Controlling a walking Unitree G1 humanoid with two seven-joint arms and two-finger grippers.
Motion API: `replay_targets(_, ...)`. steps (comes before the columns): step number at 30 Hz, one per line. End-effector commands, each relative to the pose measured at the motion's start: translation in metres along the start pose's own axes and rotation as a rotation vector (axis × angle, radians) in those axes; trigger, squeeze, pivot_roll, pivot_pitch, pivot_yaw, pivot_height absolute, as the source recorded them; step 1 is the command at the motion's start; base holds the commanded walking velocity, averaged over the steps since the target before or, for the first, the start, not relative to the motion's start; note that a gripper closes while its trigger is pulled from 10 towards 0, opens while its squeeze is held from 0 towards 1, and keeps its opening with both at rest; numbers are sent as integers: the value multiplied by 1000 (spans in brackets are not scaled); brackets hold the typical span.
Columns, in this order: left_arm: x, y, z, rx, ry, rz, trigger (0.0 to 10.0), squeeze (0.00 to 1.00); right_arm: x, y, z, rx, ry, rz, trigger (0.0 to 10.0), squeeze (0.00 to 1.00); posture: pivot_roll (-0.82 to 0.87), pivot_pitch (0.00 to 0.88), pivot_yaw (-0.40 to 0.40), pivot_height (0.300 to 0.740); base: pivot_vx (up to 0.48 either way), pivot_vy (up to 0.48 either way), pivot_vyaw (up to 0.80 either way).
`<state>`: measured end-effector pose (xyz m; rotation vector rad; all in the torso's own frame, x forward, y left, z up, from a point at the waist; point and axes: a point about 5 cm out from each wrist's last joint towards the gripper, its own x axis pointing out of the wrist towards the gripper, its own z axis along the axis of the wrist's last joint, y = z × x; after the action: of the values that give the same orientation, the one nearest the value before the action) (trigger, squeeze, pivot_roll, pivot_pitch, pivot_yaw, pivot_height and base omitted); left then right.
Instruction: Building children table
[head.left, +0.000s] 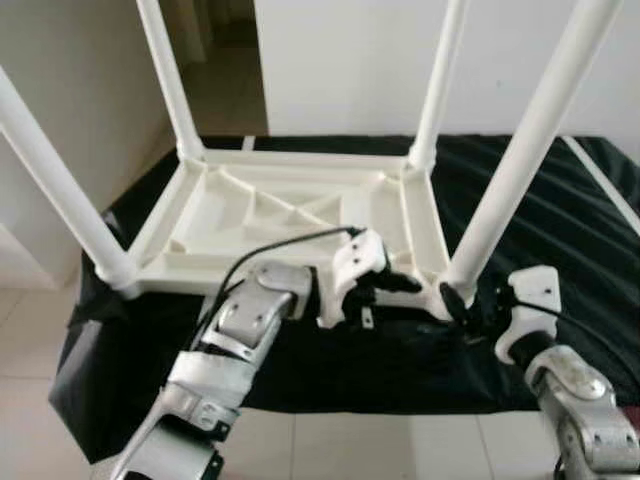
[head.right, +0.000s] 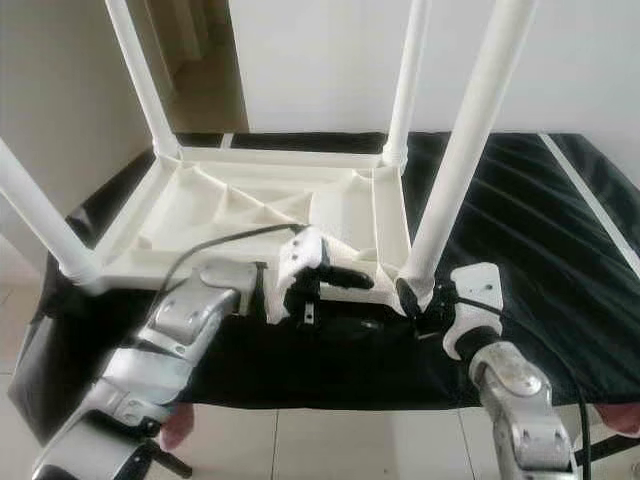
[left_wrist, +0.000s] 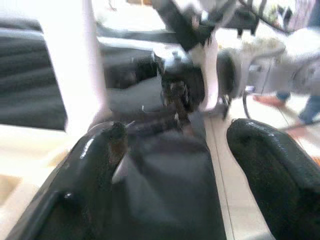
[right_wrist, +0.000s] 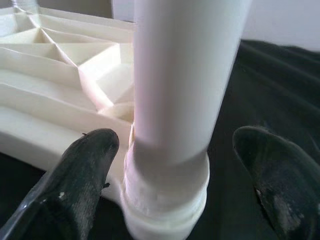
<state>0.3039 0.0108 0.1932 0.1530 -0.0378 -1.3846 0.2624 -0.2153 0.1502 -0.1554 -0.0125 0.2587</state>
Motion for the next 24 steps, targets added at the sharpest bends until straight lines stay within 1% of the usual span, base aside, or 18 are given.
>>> replay_targets(1, -6, 15, -2, -10, 6, 267, 10000, 0, 2, -3, -1, -9, -11, 16, 10000, 0, 9, 0, -17, 740, 0, 0, 0)
replay_targets(4, -5, 11, -1, 0, -10, 282, 10000, 0, 7, -5, 0, -14, -20, 33, 10000, 0, 4, 0, -15, 740, 0, 0, 0)
replay_targets(6, 2, 2, -2, -15, -8, 266, 10000, 0, 17, -13, 3, -34, -36, 48, 10000, 0, 10, 0, -19, 740, 0, 0, 0)
replay_targets(7, 2, 2, -2, -15, -8, 266, 10000, 0, 17, -13, 3, -34, -36, 48, 10000, 0, 10, 0, -19, 740, 0, 0, 0)
replay_targets(8, 4, -1, -4, -23, 8, 250, 10000, 0, 19, -14, 3, -37, -35, 53, 10000, 0, 17, 0, -22, 740, 0, 0, 0)
replay_targets(9, 7, -3, -6, -47, 20, 229, 10000, 0, 22, -15, 2, -37, -34, 65, 10000, 0, 17, 0, -22, 740, 0, 0, 0)
replay_targets(10, 7, -3, -6, -47, 20, 229, 10000, 0, 22, -15, 2, -37, -34, 65, 10000, 0, 17, 0, -22, 740, 0, 0, 0)
replay_targets(11, 9, -9, -7, -87, 13, 211, 10000, 0, 28, -14, 3, -49, -46, 110, 10000, 0, 31, 0, -21, 740, 0, 0, 0)
replay_targets(13, 10, -10, -6, -88, 6, 214, 10000, 0, 30, -13, 3, -51, -51, 131, 10000, 0, 31, 0, -21, 740, 0, 0, 0)
replay_targets(15, 12, -14, -6, -82, 6, 224, 10000, 0, 33, -13, 3, -56, -57, 152, 10000, 0, 39, 0, -16, 740, 0, 0, 0)
replay_targets(16, 12, -18, -6, -39, -2, 212, 10000, 0, 36, -14, 1, -66, -55, 158, 10000, 0, 43, 0, -16, 740, 0, 0, 0)
replay_targets(18, 10, -28, -7, 6, -6, 163, 10000, 0, 38, -12, -2, -75, -45, 186, 10000, 0, 44, 0, -14, 740, 0, 0, 0)
replay_targets(20, 9, -33, -7, 7, -6, 124, 10000, 0, 38, -12, -3, -81, -43, 198, 10000, 0, 44, 0, -13, 740, 0, 0, 0)
replay_targets(22, 8, -35, -6, 3, -9, 112, 10000, 0, 37, -13, -3, -83, -46, 201, 10000, 0, 42, 0, -9, 740, 0, 0, 0)
replay_targets(23, 7, -39, -8, 22, -6, 85, 10000, 0, 35, -16, -6, -89, -42, 197, 6392, 0, 43, 0, -8, 740, 0, 0, 0)
replay_targets(24, 6, -39, -10, 39, 9, 76, 10000, 0, 34, -19, -7, -90, -39, 189, 1725, 0, 42, 0, -8, 740, 0, 0, 0)
